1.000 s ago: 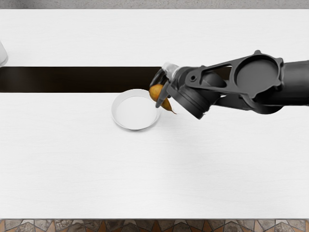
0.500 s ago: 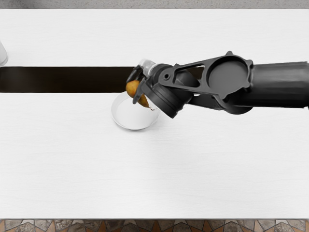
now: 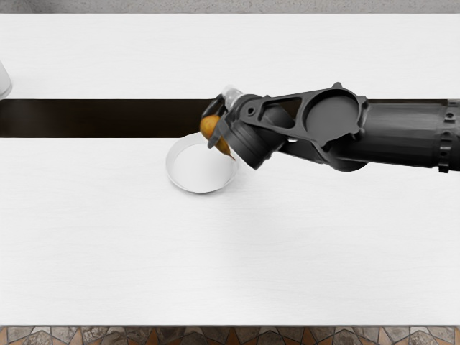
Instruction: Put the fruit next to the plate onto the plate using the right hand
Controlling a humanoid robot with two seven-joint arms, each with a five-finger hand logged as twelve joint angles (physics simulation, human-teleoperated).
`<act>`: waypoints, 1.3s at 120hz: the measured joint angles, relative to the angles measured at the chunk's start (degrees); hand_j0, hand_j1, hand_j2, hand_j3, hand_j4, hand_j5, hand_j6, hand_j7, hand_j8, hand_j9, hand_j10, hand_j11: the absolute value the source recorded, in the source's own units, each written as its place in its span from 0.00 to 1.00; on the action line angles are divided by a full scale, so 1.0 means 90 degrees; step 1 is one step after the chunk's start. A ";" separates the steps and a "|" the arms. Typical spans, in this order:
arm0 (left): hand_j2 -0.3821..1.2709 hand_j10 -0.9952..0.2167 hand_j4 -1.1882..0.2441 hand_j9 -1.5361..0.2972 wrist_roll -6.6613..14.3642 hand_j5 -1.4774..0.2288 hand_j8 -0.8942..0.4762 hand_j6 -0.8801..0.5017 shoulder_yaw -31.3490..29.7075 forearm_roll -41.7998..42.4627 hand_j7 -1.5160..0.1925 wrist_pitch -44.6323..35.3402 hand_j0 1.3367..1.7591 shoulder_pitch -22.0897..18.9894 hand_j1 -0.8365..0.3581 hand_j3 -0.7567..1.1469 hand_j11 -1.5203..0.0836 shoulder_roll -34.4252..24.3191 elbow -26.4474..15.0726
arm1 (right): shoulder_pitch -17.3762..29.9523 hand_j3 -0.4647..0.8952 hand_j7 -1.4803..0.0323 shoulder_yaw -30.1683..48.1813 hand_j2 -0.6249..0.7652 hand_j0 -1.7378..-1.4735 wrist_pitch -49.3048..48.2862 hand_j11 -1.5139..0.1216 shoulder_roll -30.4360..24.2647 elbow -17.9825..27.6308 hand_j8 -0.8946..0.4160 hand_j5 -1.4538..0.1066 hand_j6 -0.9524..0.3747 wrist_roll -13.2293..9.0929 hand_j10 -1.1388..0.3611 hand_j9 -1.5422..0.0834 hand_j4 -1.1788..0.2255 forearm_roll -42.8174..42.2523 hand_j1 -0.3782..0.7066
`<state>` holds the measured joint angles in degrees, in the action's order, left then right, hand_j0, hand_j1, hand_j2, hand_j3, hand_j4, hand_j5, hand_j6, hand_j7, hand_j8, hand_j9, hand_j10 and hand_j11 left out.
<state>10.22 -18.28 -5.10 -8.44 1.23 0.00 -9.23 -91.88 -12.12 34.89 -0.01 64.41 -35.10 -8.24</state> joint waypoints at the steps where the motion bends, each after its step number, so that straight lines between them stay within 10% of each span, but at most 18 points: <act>1: 0.23 0.82 0.83 0.84 0.0000 0.87 0.65 0.64 0.0000 0.0000 0.89 0.0000 0.76 0.0000 0.99 0.40 0.95 0.0000 0.0000 | 0.0001 0.34 0.24 0.0007 0.72 0.32 0.0000 0.24 0.0000 -0.0001 0.32 0.20 0.38 0.0000 0.26 0.26 0.31 0.0000 0.62; 99: 0.23 0.82 0.83 0.84 0.0002 0.87 0.65 0.64 0.0000 0.0000 0.89 0.0000 0.76 0.0000 0.99 0.40 0.95 0.0000 0.0000 | 0.0169 0.34 0.33 0.0292 0.74 0.31 0.0010 0.32 0.0001 -0.0010 0.28 0.29 0.34 0.0009 0.24 0.34 0.30 -0.0055 0.64; 156: 0.23 0.82 0.83 0.84 0.0002 0.87 0.65 0.64 0.0001 0.0000 0.89 0.0000 0.76 0.0000 0.99 0.40 0.95 0.0000 0.0000 | 0.0182 0.34 0.57 0.0276 0.45 0.30 0.0013 0.55 0.0001 -0.0022 0.34 0.53 0.38 0.0011 0.44 0.57 0.50 -0.0058 0.52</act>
<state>10.23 -18.28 -5.10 -8.44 1.23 0.00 -9.23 -90.25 -9.64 35.00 0.00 64.21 -35.00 -8.77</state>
